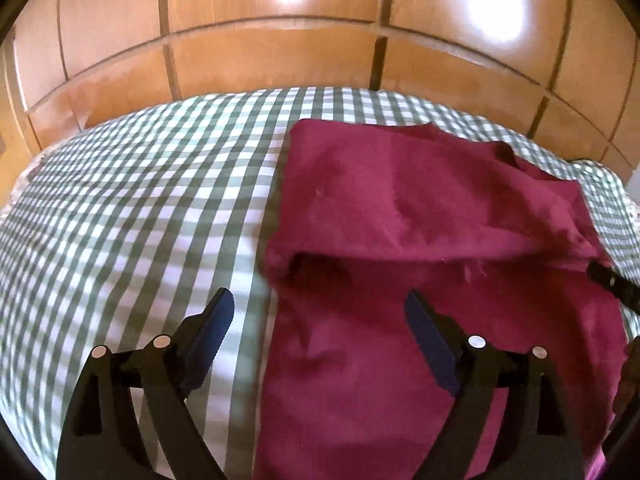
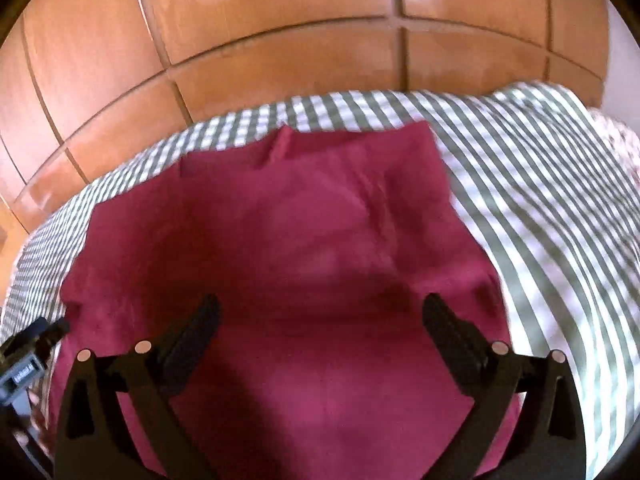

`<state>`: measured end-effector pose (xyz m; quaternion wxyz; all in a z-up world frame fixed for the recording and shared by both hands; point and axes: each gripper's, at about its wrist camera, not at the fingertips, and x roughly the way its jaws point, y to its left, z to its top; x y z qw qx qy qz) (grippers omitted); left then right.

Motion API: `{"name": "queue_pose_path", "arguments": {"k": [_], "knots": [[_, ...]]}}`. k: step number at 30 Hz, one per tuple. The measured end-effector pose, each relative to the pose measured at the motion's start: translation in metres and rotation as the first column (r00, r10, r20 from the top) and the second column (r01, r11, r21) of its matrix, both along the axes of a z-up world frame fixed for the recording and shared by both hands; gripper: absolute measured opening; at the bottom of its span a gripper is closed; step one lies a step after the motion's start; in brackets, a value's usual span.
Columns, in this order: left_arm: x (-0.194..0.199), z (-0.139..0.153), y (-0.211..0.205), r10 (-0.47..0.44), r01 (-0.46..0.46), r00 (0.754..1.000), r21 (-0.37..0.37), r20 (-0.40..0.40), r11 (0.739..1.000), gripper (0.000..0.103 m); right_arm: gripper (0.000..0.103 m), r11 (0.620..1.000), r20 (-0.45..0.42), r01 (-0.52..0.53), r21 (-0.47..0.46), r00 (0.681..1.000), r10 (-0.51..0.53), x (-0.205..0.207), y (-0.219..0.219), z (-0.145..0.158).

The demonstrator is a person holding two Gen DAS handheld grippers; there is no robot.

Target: Fold small clothes

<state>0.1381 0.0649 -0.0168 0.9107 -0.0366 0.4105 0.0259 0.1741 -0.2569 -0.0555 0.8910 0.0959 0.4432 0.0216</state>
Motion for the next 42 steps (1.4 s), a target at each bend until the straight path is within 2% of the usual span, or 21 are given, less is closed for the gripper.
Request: {"name": "queue_pose_path", "arguments": {"k": [7,10,17,19,22,24,25,27,28,30,31,32,33,34,38,42], "knots": [[-0.046,0.008,-0.003,-0.043,0.043,0.999,0.007,0.016,0.999,0.086,0.101,0.998,-0.052,0.061,-0.030,0.997,-0.062,-0.074,-0.038,-0.005],[-0.063,0.006,0.001,-0.048,0.048,0.999,0.000,0.006,0.999,0.086,0.101,0.997,-0.076,0.075,-0.004,0.994,-0.075,-0.100,-0.054,-0.010],[-0.094,-0.006,0.011,-0.097,0.096,0.994,-0.009,-0.054,0.995,0.086,0.100,0.996,-0.120,0.008,0.086,0.993,0.003,-0.154,-0.063,-0.010],[-0.103,-0.010,0.016,-0.136,0.133,0.987,-0.032,-0.082,0.991,0.086,0.098,0.994,-0.134,-0.006,0.106,0.991,0.020,-0.168,-0.064,-0.010],[-0.121,-0.014,0.026,-0.209,0.201,0.971,-0.072,-0.116,0.977,0.085,0.083,0.990,-0.160,-0.008,0.138,0.987,0.030,-0.188,-0.068,-0.010],[-0.133,-0.017,0.034,-0.264,0.246,0.953,-0.130,-0.147,0.961,0.080,0.070,0.989,-0.183,0.000,0.151,0.983,0.028,-0.199,-0.072,-0.013],[-0.143,-0.020,0.038,-0.313,0.282,0.934,-0.179,-0.173,0.942,0.078,0.067,0.987,-0.203,0.003,0.159,0.979,0.029,-0.205,-0.074,-0.017],[-0.157,-0.022,0.042,-0.380,0.330,0.905,-0.248,-0.193,0.911,0.072,0.052,0.987,-0.231,0.006,0.158,0.972,0.032,-0.212,-0.075,-0.022],[-0.161,-0.023,0.042,-0.407,0.347,0.891,-0.274,-0.202,0.897,0.066,0.049,0.988,-0.244,0.003,0.157,0.969,0.035,-0.215,-0.076,-0.024],[-0.168,-0.028,0.041,-0.459,0.377,0.861,-0.331,-0.220,0.865,0.046,0.032,0.986,-0.262,0.005,0.164,0.964,0.038,-0.218,-0.077,-0.024],[-0.170,-0.032,0.040,-0.470,0.380,0.851,-0.342,-0.234,0.859,0.029,0.028,0.985,-0.265,0.005,0.170,0.963,0.041,-0.218,-0.078,-0.022],[-0.171,-0.034,0.039,-0.471,0.381,0.847,-0.339,-0.245,0.860,0.015,0.012,0.981,-0.263,-0.005,0.194,0.963,0.057,-0.218,-0.078,-0.018],[-0.171,-0.033,0.038,-0.479,0.387,0.844,-0.344,-0.242,0.855,0.012,0.008,0.977,-0.257,-0.013,0.212,0.964,0.068,-0.218,-0.078,-0.014],[-0.172,-0.029,0.039,-0.488,0.392,0.844,-0.363,-0.225,0.845,0.010,0.008,0.974,-0.239,-0.029,0.223,0.967,0.083,-0.218,-0.077,-0.006],[-0.170,0.002,0.048,-0.517,0.414,0.851,-0.484,-0.096,0.771,0.009,0.008,0.944,-0.136,-0.076,0.323,0.983,0.125,-0.209,-0.074,0.026],[-0.153,0.024,0.054,-0.491,0.406,0.871,-0.558,-0.003,0.724,0.009,0.008,0.911,-0.047,-0.090,0.403,0.992,0.119,-0.177,-0.075,0.046]]}}
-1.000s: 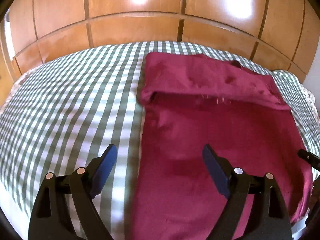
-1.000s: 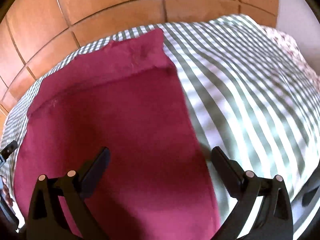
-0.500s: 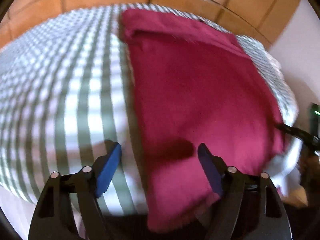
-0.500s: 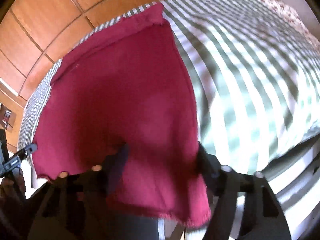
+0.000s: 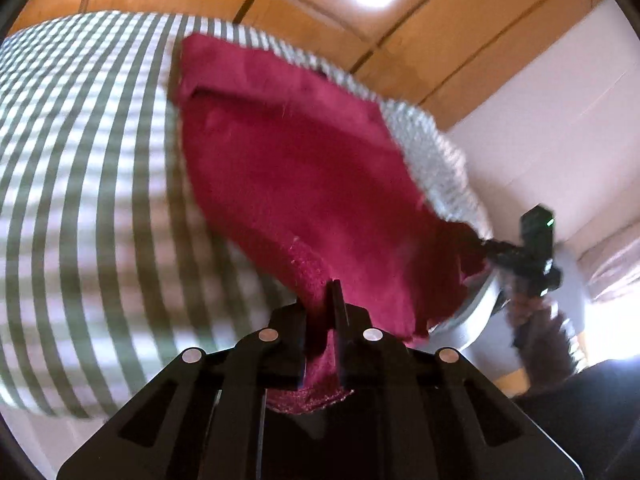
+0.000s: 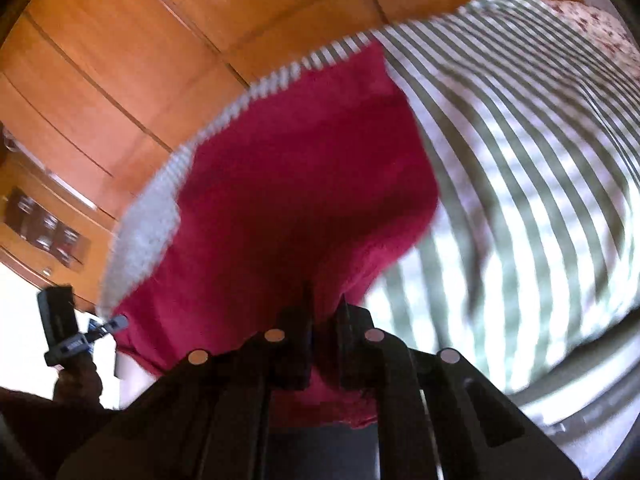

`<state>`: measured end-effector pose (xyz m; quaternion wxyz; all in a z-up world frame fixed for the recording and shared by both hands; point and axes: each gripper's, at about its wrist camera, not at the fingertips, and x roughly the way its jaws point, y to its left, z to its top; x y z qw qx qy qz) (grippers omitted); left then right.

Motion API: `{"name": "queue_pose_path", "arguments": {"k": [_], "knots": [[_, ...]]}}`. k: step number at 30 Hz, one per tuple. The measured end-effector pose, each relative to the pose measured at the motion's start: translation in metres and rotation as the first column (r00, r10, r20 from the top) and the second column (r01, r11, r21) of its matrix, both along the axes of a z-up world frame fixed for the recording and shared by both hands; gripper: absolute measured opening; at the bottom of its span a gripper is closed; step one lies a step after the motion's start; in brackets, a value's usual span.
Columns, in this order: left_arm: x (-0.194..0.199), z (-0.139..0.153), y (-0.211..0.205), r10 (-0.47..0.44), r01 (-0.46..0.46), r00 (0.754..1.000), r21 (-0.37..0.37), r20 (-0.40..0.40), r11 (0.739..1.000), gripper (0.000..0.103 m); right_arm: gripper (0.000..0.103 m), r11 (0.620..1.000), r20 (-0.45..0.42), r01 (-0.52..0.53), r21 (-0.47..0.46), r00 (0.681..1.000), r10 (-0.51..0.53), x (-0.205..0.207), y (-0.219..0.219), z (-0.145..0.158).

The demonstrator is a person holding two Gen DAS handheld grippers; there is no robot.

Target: Fold small clothes

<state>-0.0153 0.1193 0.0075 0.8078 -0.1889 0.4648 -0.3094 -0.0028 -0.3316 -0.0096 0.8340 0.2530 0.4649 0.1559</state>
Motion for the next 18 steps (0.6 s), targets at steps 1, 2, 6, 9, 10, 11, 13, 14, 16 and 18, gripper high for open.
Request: {"name": "queue_pose_path", "arguments": {"k": [1,2,6,9,10,11,13,14,16,18], "knots": [[0.007,0.002,0.001,0.012,-0.012,1.000,-0.018,0.002,1.000,0.009,0.008,1.000,0.014,0.011,0.019,1.000,-0.011,0.013,-0.001,0.002],[0.016,0.004,0.002,0.033,-0.033,0.999,-0.041,0.001,0.999,0.009,0.008,0.999,0.023,0.019,0.030,1.000,-0.020,0.024,-0.003,0.002],[0.064,0.005,0.007,0.143,-0.146,0.989,-0.106,-0.031,0.984,0.009,0.008,0.996,0.009,0.077,0.042,0.997,-0.078,0.088,-0.009,-0.007],[0.114,0.000,0.010,0.235,-0.243,0.967,-0.081,-0.102,0.967,0.009,0.023,0.991,-0.005,0.127,0.050,0.992,-0.127,0.127,-0.015,-0.012],[0.123,0.001,0.011,0.261,-0.269,0.959,-0.055,-0.111,0.962,0.014,0.036,0.987,-0.003,0.138,0.080,0.990,-0.138,0.134,-0.019,-0.011],[0.132,0.003,0.013,0.290,-0.296,0.949,-0.033,-0.120,0.955,0.020,0.061,0.984,0.006,0.142,0.108,0.990,-0.144,0.136,-0.022,-0.007],[0.139,0.006,0.024,0.327,-0.334,0.937,-0.038,-0.121,0.942,0.057,0.079,0.983,0.036,0.142,0.118,0.988,-0.147,0.133,-0.028,0.000],[0.135,0.010,0.032,0.349,-0.354,0.932,-0.042,-0.096,0.934,0.073,0.090,0.984,0.052,0.144,0.101,0.987,-0.150,0.127,-0.030,0.003],[0.128,0.013,0.042,0.382,-0.383,0.923,-0.018,-0.040,0.924,0.075,0.095,0.987,0.069,0.149,0.055,0.986,-0.152,0.109,-0.036,0.002],[0.123,0.005,0.048,0.362,-0.362,0.931,0.003,-0.047,0.932,0.075,0.095,0.990,0.042,0.143,-0.015,0.989,-0.142,0.091,-0.038,-0.010]]}}
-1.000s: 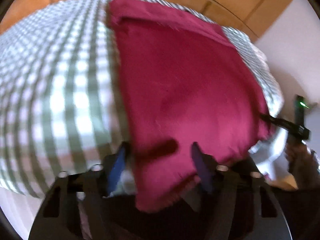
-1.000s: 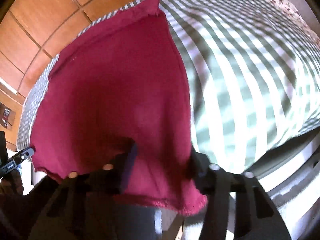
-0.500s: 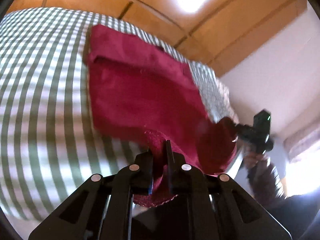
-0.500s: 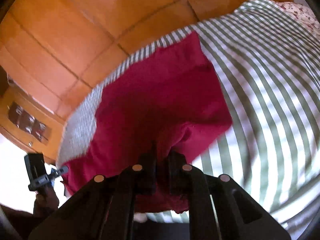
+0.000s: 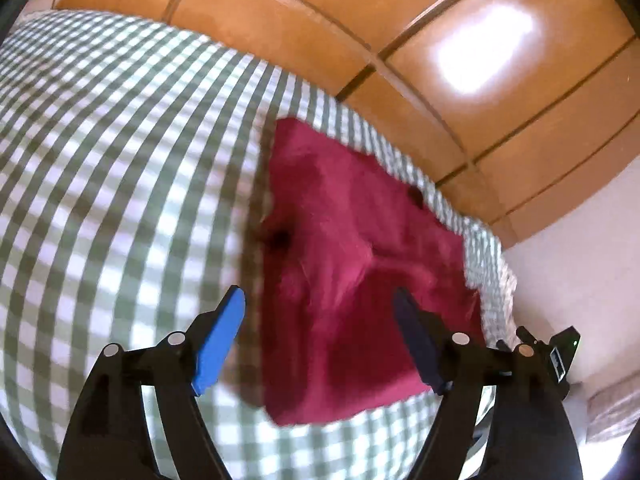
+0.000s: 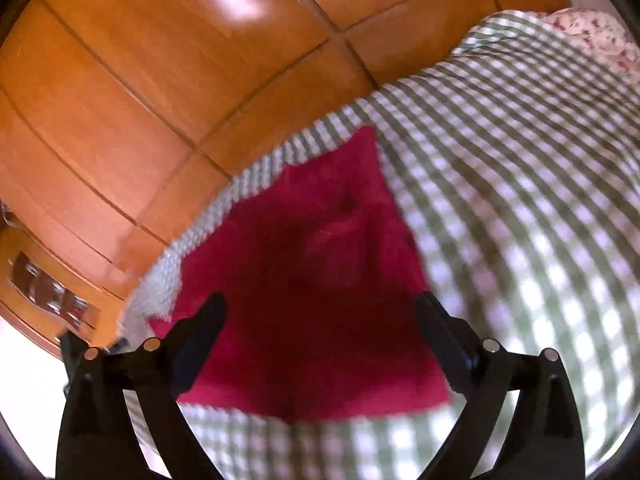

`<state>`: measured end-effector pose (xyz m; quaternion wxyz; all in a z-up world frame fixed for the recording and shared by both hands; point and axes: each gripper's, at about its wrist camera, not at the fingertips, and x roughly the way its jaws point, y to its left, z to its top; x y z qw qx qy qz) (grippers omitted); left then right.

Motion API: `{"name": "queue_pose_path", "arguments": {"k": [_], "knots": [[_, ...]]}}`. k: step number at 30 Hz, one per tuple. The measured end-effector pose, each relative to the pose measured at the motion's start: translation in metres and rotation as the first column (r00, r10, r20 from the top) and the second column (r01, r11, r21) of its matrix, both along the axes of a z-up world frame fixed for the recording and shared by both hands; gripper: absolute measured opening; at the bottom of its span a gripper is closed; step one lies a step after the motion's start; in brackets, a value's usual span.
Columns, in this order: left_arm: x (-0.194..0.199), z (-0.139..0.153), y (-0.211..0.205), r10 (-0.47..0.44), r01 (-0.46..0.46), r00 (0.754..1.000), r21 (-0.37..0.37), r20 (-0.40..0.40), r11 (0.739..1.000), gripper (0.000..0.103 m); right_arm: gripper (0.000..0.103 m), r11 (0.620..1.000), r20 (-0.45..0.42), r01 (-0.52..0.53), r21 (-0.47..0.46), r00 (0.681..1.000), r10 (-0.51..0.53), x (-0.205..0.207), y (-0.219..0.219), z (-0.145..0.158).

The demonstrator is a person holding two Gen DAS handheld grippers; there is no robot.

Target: Fold small clothes

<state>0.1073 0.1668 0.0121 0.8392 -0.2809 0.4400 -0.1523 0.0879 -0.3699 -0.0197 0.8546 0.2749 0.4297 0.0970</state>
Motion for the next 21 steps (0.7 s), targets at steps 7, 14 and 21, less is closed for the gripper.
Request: {"name": "queue_pose_path", "arguments": {"k": [7,14,21], "knots": [[-0.036,-0.045,-0.020,-0.099,0.101,0.993,0.026,-0.063,0.995,0.068,0.071,0.993,-0.085,-0.012,-0.120,0.996,0.002,-0.007,0.013,-0.043],[-0.034,-0.035,-0.042,-0.185,0.191,0.981,0.132,-0.055,0.973,0.020,0.022,0.986,-0.113,-0.024,-0.167,0.994,0.005,0.012,0.020,-0.038],[-0.078,-0.028,-0.023,-0.222,0.225,0.974,0.119,-0.044,0.967,0.020,0.019,0.989,-0.110,-0.055,-0.139,0.993,0.040,-0.058,0.028,-0.022]]}}
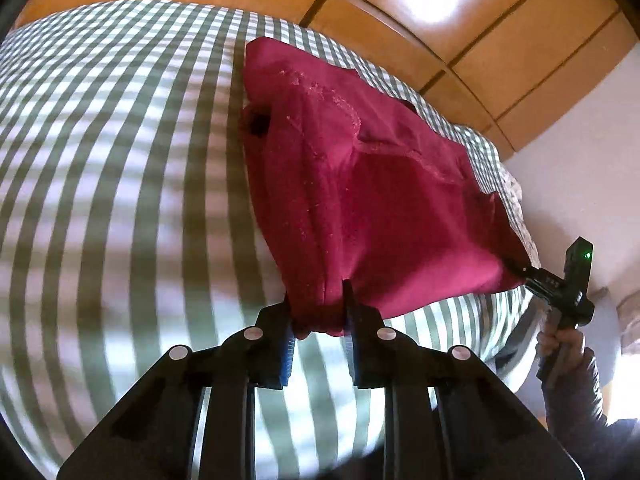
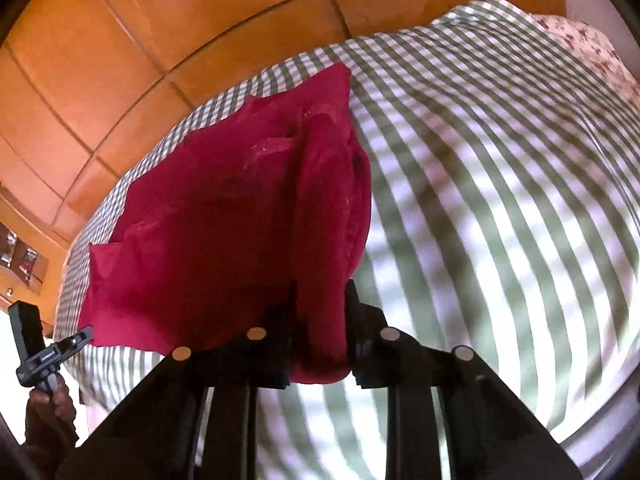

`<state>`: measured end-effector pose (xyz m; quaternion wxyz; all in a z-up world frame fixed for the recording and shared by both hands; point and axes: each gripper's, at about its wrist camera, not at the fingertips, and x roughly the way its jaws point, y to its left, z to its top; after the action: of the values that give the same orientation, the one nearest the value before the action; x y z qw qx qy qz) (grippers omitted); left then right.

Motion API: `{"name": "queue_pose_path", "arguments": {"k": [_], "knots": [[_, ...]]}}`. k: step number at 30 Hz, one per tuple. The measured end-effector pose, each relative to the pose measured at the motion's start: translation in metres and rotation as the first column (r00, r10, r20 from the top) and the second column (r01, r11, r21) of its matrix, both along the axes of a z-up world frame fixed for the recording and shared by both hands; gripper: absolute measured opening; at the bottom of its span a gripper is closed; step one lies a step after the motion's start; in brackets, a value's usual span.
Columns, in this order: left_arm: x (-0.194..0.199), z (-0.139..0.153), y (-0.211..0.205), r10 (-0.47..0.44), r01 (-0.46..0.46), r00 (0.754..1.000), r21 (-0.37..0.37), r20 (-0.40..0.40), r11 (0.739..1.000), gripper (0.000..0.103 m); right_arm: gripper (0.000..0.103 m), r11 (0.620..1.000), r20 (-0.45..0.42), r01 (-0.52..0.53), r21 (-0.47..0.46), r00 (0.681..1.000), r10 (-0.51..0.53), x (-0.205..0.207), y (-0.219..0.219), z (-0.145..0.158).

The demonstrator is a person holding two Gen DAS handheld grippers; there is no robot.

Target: Fold small clothes

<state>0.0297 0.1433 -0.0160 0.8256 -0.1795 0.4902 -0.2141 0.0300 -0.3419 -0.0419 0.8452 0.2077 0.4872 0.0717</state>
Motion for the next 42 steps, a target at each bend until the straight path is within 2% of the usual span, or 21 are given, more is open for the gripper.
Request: {"name": "queue_pose_path", "arguments": {"k": [5,7,9,10,11,12,16,19,20,21,22,23,24,25,27,30,32,36,42], "knots": [[-0.059,0.002,0.010,-0.052,0.051,0.998,-0.022,-0.031,0.998,0.020,0.020,1.000,-0.043,-0.026,0.013,0.999,0.027,-0.056,0.000,-0.002],[-0.075,0.005,0.013,-0.060,0.060,0.998,-0.019,-0.030,0.998,0.023,0.021,0.999,-0.048,-0.037,0.006,0.998,0.037,-0.069,-0.001,0.001],[-0.076,0.012,0.023,-0.035,0.034,0.999,-0.025,-0.023,0.999,0.037,0.038,1.000,-0.026,-0.019,-0.017,0.999,0.018,-0.071,-0.003,0.008],[-0.074,0.017,0.028,-0.012,0.012,1.000,-0.035,-0.007,0.999,0.055,0.042,1.000,-0.001,-0.005,-0.017,1.000,0.005,-0.068,-0.006,0.014],[-0.071,0.022,0.033,0.019,-0.019,1.000,-0.042,0.015,0.999,0.061,0.047,1.000,0.019,0.017,-0.022,1.000,-0.016,-0.063,-0.009,0.019],[-0.062,0.027,0.038,0.051,-0.050,0.998,-0.043,0.038,0.998,0.061,0.048,0.999,0.031,0.031,-0.031,0.999,-0.030,-0.058,-0.011,0.022],[-0.021,0.032,0.038,0.091,-0.089,0.993,-0.036,0.070,0.995,0.061,0.048,0.993,0.091,0.078,-0.091,0.993,-0.070,-0.028,-0.012,0.030],[0.006,0.027,0.026,0.091,-0.090,0.995,-0.031,0.042,0.995,0.061,0.047,0.992,0.094,0.066,-0.104,0.994,-0.056,-0.005,-0.003,0.026],[0.011,0.026,0.020,0.093,-0.092,0.995,-0.016,0.041,0.996,0.061,0.043,0.992,0.087,0.059,-0.116,0.995,-0.049,0.002,0.001,0.023],[0.017,0.025,0.014,0.086,-0.086,0.995,0.001,0.042,0.996,0.061,0.028,0.991,0.075,0.048,-0.126,0.996,-0.038,0.008,0.006,0.019],[0.018,0.023,0.009,0.069,-0.069,0.997,0.001,0.042,0.998,0.046,0.019,0.990,0.060,0.035,-0.136,0.998,-0.027,0.010,0.010,0.016],[0.019,0.022,0.002,0.047,-0.048,0.998,0.014,0.044,0.999,0.019,0.011,0.988,0.051,0.028,-0.151,0.998,-0.020,0.011,0.013,0.014],[0.018,0.022,-0.004,0.036,-0.038,0.998,0.046,0.051,0.998,0.009,0.008,0.986,0.056,0.023,-0.166,0.998,-0.014,0.007,0.015,0.016],[0.015,0.024,-0.007,0.034,-0.039,0.997,0.073,0.073,0.997,0.007,0.008,0.986,0.061,0.021,-0.167,0.998,-0.011,0.003,0.015,0.017],[0.005,0.029,-0.002,0.051,-0.059,0.993,0.077,0.102,0.995,0.007,0.007,0.987,0.090,0.025,-0.161,0.996,-0.010,-0.011,0.013,0.029],[-0.004,0.043,0.009,0.071,-0.080,0.988,0.058,0.141,0.995,0.007,0.007,0.995,0.135,0.032,-0.090,0.991,-0.020,-0.022,0.006,0.050],[-0.009,0.055,0.013,0.065,-0.077,0.982,0.062,0.179,0.995,0.007,0.007,0.997,0.176,0.034,-0.075,0.984,-0.020,-0.021,0.004,0.066],[0.007,0.073,0.014,0.091,-0.109,0.967,0.065,0.238,0.992,0.007,0.007,0.997,0.234,0.038,-0.071,0.972,-0.020,0.011,0.002,0.088],[0.069,0.081,0.012,0.150,-0.175,0.952,0.074,0.266,0.982,0.007,0.007,0.992,0.236,0.050,-0.116,0.971,-0.022,0.092,0.005,0.082]]}}
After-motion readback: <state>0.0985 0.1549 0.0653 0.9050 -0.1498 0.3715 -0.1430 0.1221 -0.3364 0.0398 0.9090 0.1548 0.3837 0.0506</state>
